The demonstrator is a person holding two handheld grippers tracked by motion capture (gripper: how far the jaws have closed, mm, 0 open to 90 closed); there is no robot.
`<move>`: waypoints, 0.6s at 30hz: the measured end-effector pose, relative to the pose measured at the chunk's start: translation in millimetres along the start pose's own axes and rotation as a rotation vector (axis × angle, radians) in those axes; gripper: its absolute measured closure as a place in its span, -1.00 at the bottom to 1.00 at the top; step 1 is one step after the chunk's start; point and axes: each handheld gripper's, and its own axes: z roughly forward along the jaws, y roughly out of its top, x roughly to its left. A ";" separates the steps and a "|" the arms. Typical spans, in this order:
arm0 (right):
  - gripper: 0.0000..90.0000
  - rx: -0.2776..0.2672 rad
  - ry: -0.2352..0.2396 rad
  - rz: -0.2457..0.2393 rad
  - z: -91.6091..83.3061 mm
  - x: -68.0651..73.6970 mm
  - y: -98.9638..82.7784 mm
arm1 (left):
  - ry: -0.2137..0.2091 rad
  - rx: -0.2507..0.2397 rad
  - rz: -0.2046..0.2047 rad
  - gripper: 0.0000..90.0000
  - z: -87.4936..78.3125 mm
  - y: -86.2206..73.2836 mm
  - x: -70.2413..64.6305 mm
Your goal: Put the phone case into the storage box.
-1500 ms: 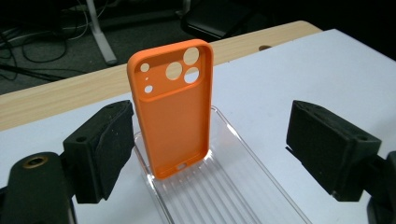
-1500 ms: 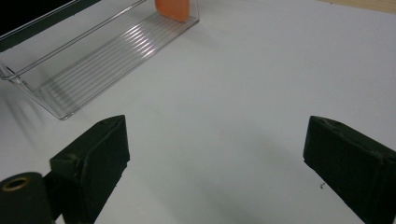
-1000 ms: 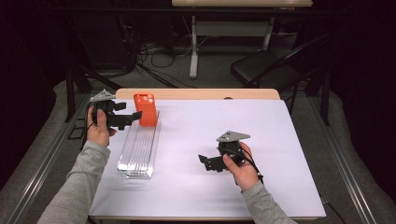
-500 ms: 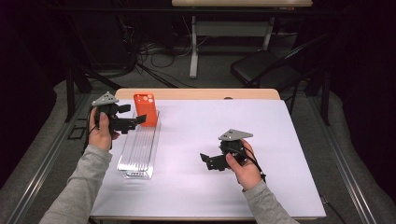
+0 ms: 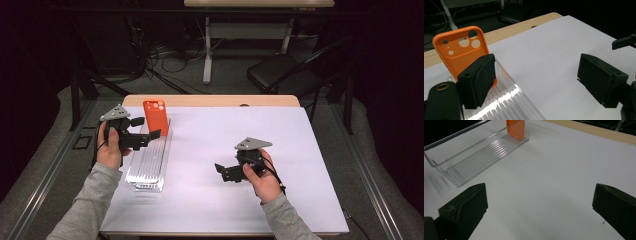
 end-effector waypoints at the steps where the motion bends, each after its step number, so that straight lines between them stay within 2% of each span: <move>1: -1.00 -0.002 0.000 -0.002 0.0 0.2 0.1 | -0.005 0.002 0.002 -0.66 -0.2 -0.4 -1.0; 18: -1.00 -0.001 0.003 -0.007 -6.4 -1.0 2.6 | -0.043 0.004 0.030 -0.66 -8.1 -16.7 -17.8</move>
